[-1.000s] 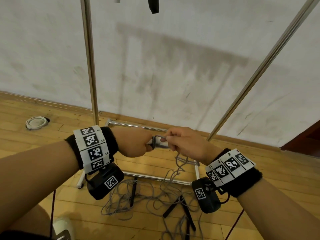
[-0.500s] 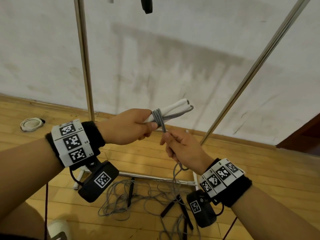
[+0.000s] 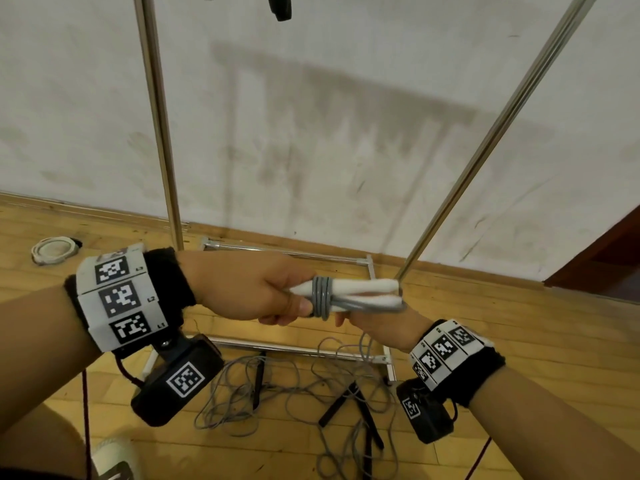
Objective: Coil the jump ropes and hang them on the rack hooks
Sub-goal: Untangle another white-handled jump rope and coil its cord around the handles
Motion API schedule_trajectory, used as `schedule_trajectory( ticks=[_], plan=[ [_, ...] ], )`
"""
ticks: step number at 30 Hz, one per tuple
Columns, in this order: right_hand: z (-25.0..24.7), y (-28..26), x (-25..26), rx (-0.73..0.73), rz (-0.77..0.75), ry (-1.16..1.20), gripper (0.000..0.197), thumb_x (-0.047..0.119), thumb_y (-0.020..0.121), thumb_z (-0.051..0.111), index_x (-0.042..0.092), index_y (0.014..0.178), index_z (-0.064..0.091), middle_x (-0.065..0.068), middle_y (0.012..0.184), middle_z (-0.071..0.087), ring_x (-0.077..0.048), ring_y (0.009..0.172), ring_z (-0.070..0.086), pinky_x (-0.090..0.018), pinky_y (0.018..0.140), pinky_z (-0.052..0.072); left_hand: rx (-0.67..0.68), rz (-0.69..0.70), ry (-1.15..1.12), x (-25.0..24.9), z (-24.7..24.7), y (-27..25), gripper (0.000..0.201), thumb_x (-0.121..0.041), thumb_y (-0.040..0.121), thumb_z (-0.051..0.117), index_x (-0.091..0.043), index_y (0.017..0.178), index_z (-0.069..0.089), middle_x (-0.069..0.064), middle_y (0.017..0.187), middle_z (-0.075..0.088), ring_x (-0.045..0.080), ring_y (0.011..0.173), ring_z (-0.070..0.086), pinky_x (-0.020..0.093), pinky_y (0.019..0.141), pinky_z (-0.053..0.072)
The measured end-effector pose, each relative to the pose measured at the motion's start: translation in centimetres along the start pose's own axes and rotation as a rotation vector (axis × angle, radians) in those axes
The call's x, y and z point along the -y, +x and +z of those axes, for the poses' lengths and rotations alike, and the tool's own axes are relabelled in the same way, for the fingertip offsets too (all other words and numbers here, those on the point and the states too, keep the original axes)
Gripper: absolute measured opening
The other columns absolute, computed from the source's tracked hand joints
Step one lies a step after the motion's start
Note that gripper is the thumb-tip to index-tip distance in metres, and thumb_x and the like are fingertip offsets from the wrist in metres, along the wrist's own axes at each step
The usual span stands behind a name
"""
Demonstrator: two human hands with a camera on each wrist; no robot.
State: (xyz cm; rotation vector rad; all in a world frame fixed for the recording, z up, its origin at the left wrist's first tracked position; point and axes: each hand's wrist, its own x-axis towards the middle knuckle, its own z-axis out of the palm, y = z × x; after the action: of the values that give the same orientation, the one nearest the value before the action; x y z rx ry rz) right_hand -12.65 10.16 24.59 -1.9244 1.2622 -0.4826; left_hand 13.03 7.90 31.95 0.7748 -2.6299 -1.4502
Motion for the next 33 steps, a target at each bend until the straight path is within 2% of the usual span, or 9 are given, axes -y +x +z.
schedule_trajectory(
  ticks=[2, 4, 7, 12, 17, 19, 24, 29, 33],
  plan=[
    [-0.8, 0.3, 0.4, 0.024, 0.008, 0.074, 0.031, -0.011, 0.087, 0.058, -0.007, 0.117, 0.059, -0.018, 0.095, 0.066, -0.008, 0.080, 0.068, -0.026, 0.074, 0.054, 0.065, -0.048, 0.054, 0.4, 0.4, 0.2, 0.014, -0.026, 0.101, 0.052, -0.016, 0.093, 0.057, -0.002, 0.075, 0.060, 0.010, 0.063, 0.054, 0.024, 0.064, 0.046],
    [-0.6, 1.2, 0.8, 0.044, 0.053, -0.166, 0.019, 0.008, 0.097, 0.056, 0.007, 0.111, 0.068, -0.003, 0.099, 0.066, -0.003, 0.083, 0.059, -0.018, 0.075, 0.043, 0.106, -0.110, 0.113, 0.9, 0.6, 0.5, 0.018, -0.029, 0.101, 0.053, -0.013, 0.091, 0.057, -0.007, 0.072, 0.059, 0.005, 0.060, 0.052, 0.017, 0.060, 0.043],
    [-0.9, 2.0, 1.8, 0.067, -0.027, -0.381, 0.022, 0.028, 0.102, 0.047, 0.020, 0.089, 0.063, 0.005, 0.081, 0.060, -0.007, 0.072, 0.051, -0.021, 0.064, 0.035, 0.155, -0.185, 0.217, 1.5, 0.9, 1.2, 0.019, -0.031, 0.101, 0.053, -0.017, 0.088, 0.057, -0.010, 0.070, 0.057, -0.001, 0.056, 0.049, 0.014, 0.057, 0.041],
    [-1.3, 2.8, 2.9, 0.016, 0.006, -0.362, 0.024, 0.036, 0.099, 0.052, 0.025, 0.079, 0.058, 0.011, 0.065, 0.050, 0.001, 0.056, 0.046, -0.016, 0.054, 0.031, 0.185, -0.352, 0.399, 2.8, 1.6, 2.1, 0.021, -0.038, 0.101, 0.050, -0.029, 0.081, 0.050, -0.001, 0.084, 0.060, 0.017, 0.073, 0.054, 0.045, 0.077, 0.053],
    [-1.2, 3.3, 4.6, -0.049, 0.084, -0.044, 0.030, 0.024, 0.101, 0.046, 0.008, 0.089, 0.068, 0.006, 0.057, 0.055, -0.009, 0.054, 0.047, -0.017, 0.053, 0.037, 0.001, -0.413, 0.490, 4.3, 0.7, 2.5, 0.022, -0.035, 0.103, 0.047, -0.020, 0.089, 0.054, 0.001, 0.085, 0.060, 0.017, 0.069, 0.052, 0.036, 0.070, 0.048],
    [-1.1, 3.5, 5.1, -0.050, 0.116, 0.147, 0.029, 0.013, 0.101, 0.042, 0.005, 0.096, 0.069, 0.001, 0.057, 0.060, -0.012, 0.052, 0.047, -0.020, 0.051, 0.039, -0.119, -0.410, 0.466, 4.7, 0.0, 2.5, 0.024, -0.033, 0.102, 0.047, -0.016, 0.090, 0.056, 0.007, 0.087, 0.062, 0.021, 0.071, 0.054, 0.041, 0.074, 0.050],
    [-0.1, 3.3, 5.0, -0.036, 0.073, 0.318, 0.012, 0.004, 0.097, 0.055, 0.005, 0.102, 0.066, -0.009, 0.080, 0.074, -0.014, 0.060, 0.063, -0.024, 0.059, 0.054, -0.295, -0.323, 0.346, 4.5, -1.2, 2.2, 0.019, -0.029, 0.103, 0.047, -0.016, 0.093, 0.058, 0.008, 0.085, 0.066, 0.027, 0.076, 0.061, 0.044, 0.075, 0.051],
    [1.2, 3.4, 4.3, -0.202, 0.071, 0.470, 0.007, 0.012, 0.091, 0.067, 0.005, 0.090, 0.065, -0.012, 0.073, 0.072, -0.015, 0.055, 0.062, -0.029, 0.055, 0.054, -0.413, -0.233, 0.137, 3.8, -1.9, 1.7, 0.020, -0.031, 0.102, 0.050, -0.020, 0.086, 0.055, -0.006, 0.073, 0.062, 0.009, 0.061, 0.056, 0.030, 0.062, 0.049],
    [1.4, 3.0, 4.2, -0.222, 0.020, 0.439, 0.023, 0.038, 0.089, 0.062, 0.018, 0.089, 0.074, -0.008, 0.066, 0.069, -0.013, 0.050, 0.058, -0.024, 0.049, 0.049, -0.465, -0.141, 0.033, 2.7, -1.9, 0.9, 0.020, -0.027, 0.102, 0.051, -0.019, 0.084, 0.055, -0.008, 0.068, 0.060, 0.004, 0.057, 0.055, 0.018, 0.056, 0.045]
  ],
)
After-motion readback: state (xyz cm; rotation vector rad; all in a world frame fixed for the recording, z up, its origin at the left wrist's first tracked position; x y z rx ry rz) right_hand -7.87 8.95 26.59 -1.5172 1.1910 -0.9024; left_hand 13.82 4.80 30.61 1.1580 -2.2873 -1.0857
